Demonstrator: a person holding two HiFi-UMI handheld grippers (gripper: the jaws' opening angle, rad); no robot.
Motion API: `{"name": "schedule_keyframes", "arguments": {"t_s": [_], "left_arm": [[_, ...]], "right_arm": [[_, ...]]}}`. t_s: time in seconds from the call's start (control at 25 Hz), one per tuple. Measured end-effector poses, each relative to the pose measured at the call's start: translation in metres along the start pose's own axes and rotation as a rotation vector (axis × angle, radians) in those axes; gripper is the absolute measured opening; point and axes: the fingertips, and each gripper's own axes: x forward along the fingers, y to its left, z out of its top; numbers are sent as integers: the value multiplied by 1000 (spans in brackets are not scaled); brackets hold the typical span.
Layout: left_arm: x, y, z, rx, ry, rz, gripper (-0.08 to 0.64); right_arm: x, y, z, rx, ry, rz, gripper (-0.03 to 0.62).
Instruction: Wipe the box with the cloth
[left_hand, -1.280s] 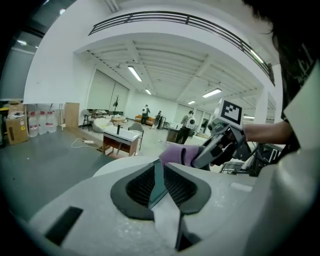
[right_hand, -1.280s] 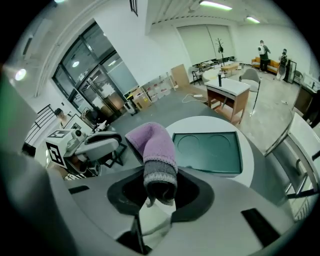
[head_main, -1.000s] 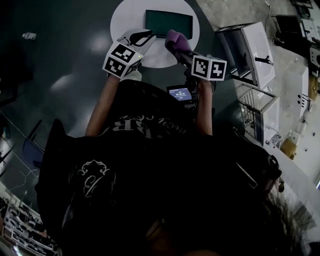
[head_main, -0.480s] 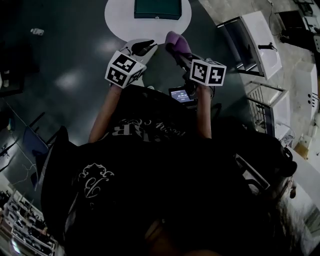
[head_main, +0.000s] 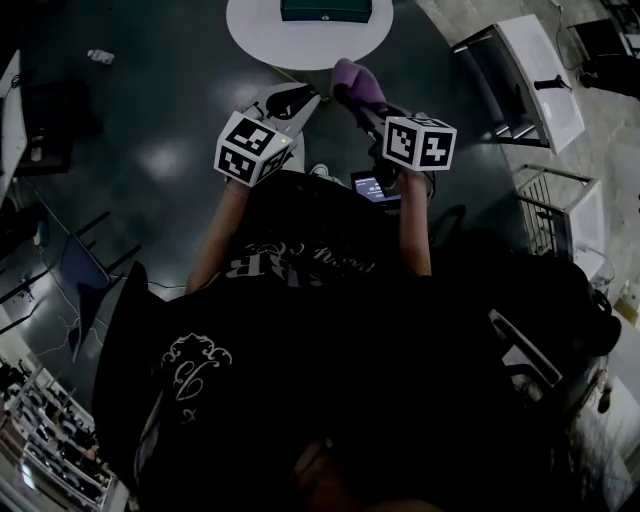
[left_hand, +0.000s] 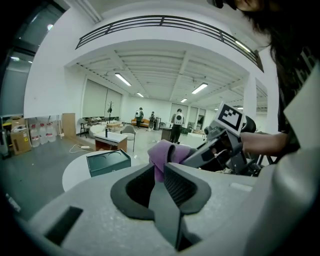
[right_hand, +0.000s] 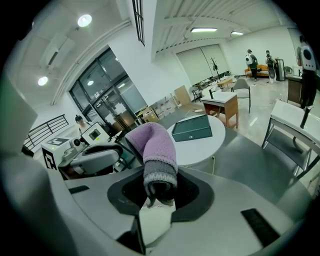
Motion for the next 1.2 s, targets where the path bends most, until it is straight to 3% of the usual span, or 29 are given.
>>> {"name": "schedule_keyframes", "arguments": {"t_s": [0.56, 1.0, 1.2], "left_arm": [[-25, -8, -14, -16, -21, 48, 52], [-26, -11, -15, -14, -29, 30, 52], [-22, -20, -19, -8, -26, 36, 52]], "right_arm": [[4, 19, -9, -72, 6, 19, 100], [-2, 16, -10, -75, 1, -16, 100], [-22, -7, -9, -49, -40, -54, 100]]}}
